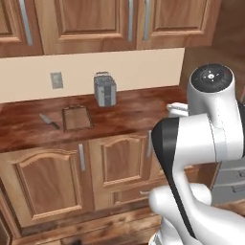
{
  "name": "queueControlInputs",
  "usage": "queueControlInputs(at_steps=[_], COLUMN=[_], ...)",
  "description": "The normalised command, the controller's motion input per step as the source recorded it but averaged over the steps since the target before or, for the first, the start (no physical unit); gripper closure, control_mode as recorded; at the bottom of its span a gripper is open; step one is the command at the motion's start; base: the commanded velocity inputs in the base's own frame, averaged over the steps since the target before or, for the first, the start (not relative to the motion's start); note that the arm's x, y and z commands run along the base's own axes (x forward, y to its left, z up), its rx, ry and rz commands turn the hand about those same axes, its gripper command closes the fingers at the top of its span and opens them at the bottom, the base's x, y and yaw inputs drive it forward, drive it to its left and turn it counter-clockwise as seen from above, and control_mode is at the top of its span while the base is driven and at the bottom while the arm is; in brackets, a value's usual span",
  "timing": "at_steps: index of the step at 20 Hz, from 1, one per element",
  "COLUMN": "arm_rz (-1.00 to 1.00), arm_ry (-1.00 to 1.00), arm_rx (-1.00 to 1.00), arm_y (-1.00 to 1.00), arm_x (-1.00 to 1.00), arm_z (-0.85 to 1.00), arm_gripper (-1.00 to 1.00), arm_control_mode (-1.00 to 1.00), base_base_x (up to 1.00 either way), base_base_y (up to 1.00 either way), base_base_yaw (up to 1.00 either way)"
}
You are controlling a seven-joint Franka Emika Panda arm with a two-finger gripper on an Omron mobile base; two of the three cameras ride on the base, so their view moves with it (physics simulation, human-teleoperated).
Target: Retrieve the steak from the fridge and place it on the cutting board.
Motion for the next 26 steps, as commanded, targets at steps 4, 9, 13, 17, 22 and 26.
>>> queueControlInputs(at_steps=[4, 9, 13, 17, 22, 26], arm_rz=[0.00, 0.00, 0.00, 0.00, 0.00, 0.00], arm_ry=[0.00, 0.00, 0.00, 0.00, 0.00, 0.00], arm_rx=[0.00, 0.00, 0.00, 0.00, 0.00, 0.00], arm_y=[0.00, 0.00, 0.00, 0.00, 0.00, 0.00], arm_x=[0.00, 0.00, 0.00, 0.00, 0.00, 0.00], arm_z=[0.00, 0.00, 0.00, 0.00, 0.00, 0.00], arm_gripper=[1.00, 1.00, 1.00, 1.00, 1.00, 1.00], arm_control_mode=[1.00, 1.00, 1.00, 1.00, 1.00, 1.00], base_base_x=[0.38, 0.31, 0.33, 0.44, 0.54, 0.53], base_base_y=[0.41, 0.73, 0.71, 0.40, 0.21, 0.30], base_base_yaw=[0.00, 0.02, 0.06, 0.03, 0.00, 0.00])
